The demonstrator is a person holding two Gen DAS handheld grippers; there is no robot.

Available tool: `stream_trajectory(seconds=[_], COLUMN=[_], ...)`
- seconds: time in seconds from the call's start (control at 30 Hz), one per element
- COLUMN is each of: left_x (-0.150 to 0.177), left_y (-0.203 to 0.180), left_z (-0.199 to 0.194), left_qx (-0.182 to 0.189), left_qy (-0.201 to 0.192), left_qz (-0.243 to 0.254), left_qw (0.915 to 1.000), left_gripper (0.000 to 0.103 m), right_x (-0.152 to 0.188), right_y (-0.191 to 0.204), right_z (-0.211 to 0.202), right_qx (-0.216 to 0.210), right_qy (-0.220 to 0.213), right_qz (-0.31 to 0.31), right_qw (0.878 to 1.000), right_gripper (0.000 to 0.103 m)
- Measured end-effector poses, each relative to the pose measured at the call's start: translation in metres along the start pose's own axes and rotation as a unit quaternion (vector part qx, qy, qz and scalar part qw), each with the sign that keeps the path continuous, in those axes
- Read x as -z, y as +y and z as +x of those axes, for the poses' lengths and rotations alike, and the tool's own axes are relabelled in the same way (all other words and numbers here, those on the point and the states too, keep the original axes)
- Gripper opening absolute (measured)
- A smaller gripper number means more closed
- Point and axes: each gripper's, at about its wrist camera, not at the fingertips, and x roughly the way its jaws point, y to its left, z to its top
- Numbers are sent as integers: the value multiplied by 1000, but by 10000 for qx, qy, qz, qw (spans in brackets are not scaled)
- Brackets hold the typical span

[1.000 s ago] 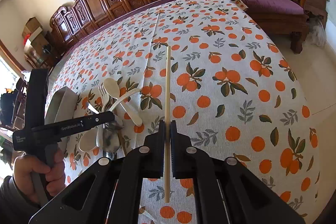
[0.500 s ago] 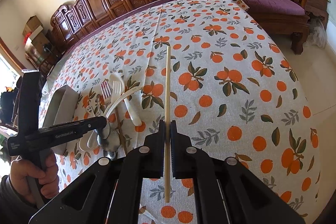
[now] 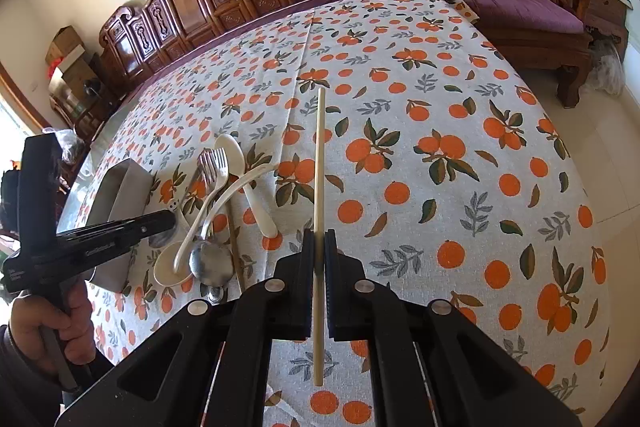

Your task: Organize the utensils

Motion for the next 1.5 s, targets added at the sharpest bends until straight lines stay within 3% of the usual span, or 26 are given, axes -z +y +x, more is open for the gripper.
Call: stream_trajectory(seconds=[0.33, 0.9, 1.23, 1.5], left_x=[17, 30, 35, 38], left_y=[-6, 40, 78, 117], left_z=[-37, -103, -108, -95], left_qx=[-243, -383, -459, -412], left_qy=[-321, -684, -677, -571], left_qz=[574, 495, 361, 190], left_qw=[9975, 9957, 9960, 9973], left_gripper=[2, 2, 2, 2], right_x=[3, 19, 23, 27], right_y=[31, 113, 139, 159], right_z=[-2, -11, -5, 23], right_qx=[-139, -554, -686, -761], right_qy=[-6, -5, 34, 232], right_qz=[-373, -1158, -1335, -1341], right_qw=[9992, 9917, 9887, 9878], right_gripper=[6, 6, 6, 6])
